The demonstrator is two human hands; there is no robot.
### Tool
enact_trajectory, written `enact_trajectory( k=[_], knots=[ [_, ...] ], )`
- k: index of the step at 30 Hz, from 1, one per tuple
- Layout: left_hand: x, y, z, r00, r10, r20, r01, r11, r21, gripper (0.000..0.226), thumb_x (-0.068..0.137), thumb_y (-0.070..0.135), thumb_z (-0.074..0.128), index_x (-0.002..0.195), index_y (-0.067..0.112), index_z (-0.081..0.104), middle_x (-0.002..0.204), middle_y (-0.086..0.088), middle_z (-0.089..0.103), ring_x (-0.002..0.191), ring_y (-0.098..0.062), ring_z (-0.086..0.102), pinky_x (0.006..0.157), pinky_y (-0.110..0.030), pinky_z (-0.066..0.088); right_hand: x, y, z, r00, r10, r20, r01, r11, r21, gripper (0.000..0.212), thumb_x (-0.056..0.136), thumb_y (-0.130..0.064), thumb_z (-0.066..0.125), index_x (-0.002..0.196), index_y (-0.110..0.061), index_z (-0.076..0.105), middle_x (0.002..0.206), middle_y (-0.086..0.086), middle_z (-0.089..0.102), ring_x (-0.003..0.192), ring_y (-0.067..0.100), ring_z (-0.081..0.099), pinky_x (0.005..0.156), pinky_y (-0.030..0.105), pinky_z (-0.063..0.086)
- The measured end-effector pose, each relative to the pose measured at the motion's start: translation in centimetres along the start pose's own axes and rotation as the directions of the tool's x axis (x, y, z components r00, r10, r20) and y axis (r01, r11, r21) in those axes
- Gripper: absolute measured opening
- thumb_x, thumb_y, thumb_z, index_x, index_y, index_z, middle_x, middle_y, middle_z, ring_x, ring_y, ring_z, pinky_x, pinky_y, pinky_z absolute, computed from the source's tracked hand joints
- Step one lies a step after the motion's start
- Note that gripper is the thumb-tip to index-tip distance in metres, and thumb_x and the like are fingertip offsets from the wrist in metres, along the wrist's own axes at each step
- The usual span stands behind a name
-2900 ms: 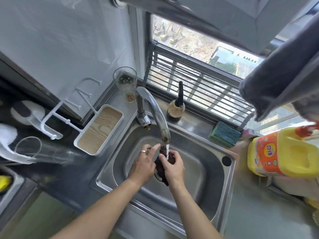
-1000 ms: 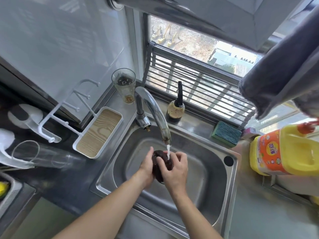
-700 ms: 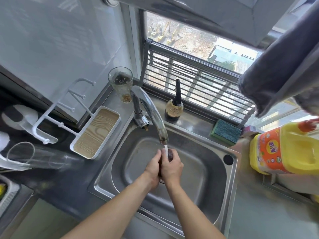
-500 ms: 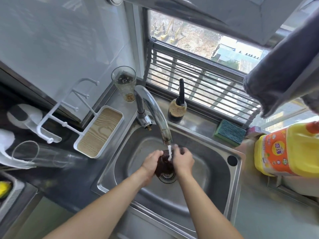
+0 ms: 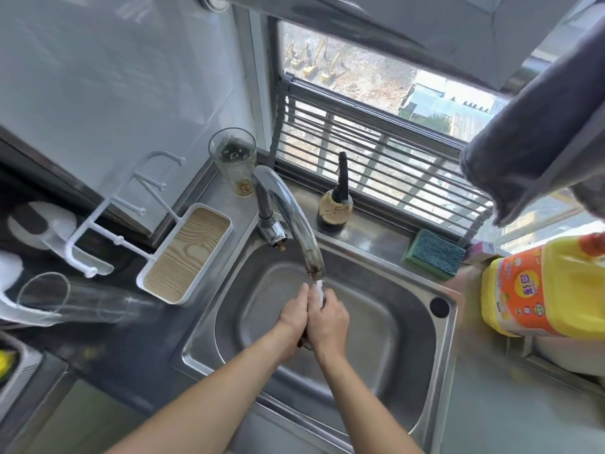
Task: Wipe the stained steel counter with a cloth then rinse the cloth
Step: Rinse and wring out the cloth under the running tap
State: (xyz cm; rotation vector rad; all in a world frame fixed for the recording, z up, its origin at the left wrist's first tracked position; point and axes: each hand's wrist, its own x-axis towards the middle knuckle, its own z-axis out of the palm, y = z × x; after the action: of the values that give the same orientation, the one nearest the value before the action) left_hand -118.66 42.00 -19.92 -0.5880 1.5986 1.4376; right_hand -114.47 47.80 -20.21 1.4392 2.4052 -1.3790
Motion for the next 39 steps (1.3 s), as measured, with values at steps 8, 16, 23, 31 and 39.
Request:
enact_trajectory(
  k=[8, 16, 23, 31, 39],
  knots=[
    [0.0, 0.1, 0.6, 0.998, 0.056, -0.006, -0.057, 0.997, -0.060, 0.048, 0.105, 0.042, 0.047, 0.076, 0.012, 0.071, 0.055, 0.004, 0.069, 0.044, -0.008, 0.063, 0.041, -0.015, 0.044, 1.0, -0.1, -0.8, 0.994, 0.108, -0.026, -0.108, 0.994, 0.013, 0.049, 0.095, -0.059, 0.051, 0.086, -0.016, 0.074, 0.093, 0.014, 0.076, 0.096, 0.038, 0.067, 0.073, 0.035, 0.044],
    [1.0, -0.8, -2.6, 0.992, 0.110, 0.063, -0.106, 0.992, -0.074, 0.010, 0.103, 0.018, 0.057, 0.107, 0.010, 0.056, 0.102, -0.013, 0.062, 0.074, -0.021, 0.067, 0.048, -0.029, 0.056, 3.3, 1.1, -2.3, 0.964, 0.264, -0.005, -0.258, 0.946, 0.196, 0.035, 0.102, -0.047, 0.051, 0.096, -0.017, 0.067, 0.103, 0.014, 0.074, 0.111, 0.039, 0.064, 0.092, 0.038, 0.046],
    [1.1, 0.5, -1.8, 0.982, -0.137, 0.128, 0.172, 0.929, -0.327, 0.062, 0.105, 0.058, 0.030, 0.090, 0.016, 0.073, 0.083, -0.009, 0.079, 0.086, -0.027, 0.070, 0.071, -0.033, 0.053, -0.6, 0.5, 0.5, 0.923, -0.086, 0.375, -0.068, 0.923, 0.378, 0.052, 0.095, -0.036, 0.050, 0.146, -0.025, 0.050, 0.141, 0.000, 0.046, 0.133, 0.018, 0.047, 0.120, 0.040, 0.035],
    [0.1, -0.1, 0.0, 0.989, -0.116, 0.087, 0.131, 0.972, -0.197, 0.051, 0.095, 0.061, 0.053, 0.070, 0.022, 0.075, 0.075, 0.004, 0.075, 0.067, -0.012, 0.070, 0.057, -0.023, 0.050, 0.4, -0.2, 0.7, 0.998, -0.036, 0.057, 0.035, 0.999, 0.010, 0.034, 0.103, -0.049, 0.045, 0.106, -0.020, 0.061, 0.105, 0.011, 0.066, 0.102, 0.034, 0.062, 0.082, 0.039, 0.044],
    [0.1, -0.3, 0.1, 0.999, -0.050, -0.009, 0.050, 0.998, -0.039, 0.060, 0.079, 0.068, 0.062, 0.044, 0.019, 0.056, 0.042, 0.001, 0.042, 0.031, -0.012, 0.034, 0.037, -0.014, 0.023, 1.8, -0.7, 0.0, 0.993, 0.119, -0.027, -0.120, 0.992, -0.026, 0.043, 0.099, -0.051, 0.048, 0.092, -0.016, 0.071, 0.102, 0.016, 0.075, 0.102, 0.041, 0.066, 0.077, 0.037, 0.042]
  ],
)
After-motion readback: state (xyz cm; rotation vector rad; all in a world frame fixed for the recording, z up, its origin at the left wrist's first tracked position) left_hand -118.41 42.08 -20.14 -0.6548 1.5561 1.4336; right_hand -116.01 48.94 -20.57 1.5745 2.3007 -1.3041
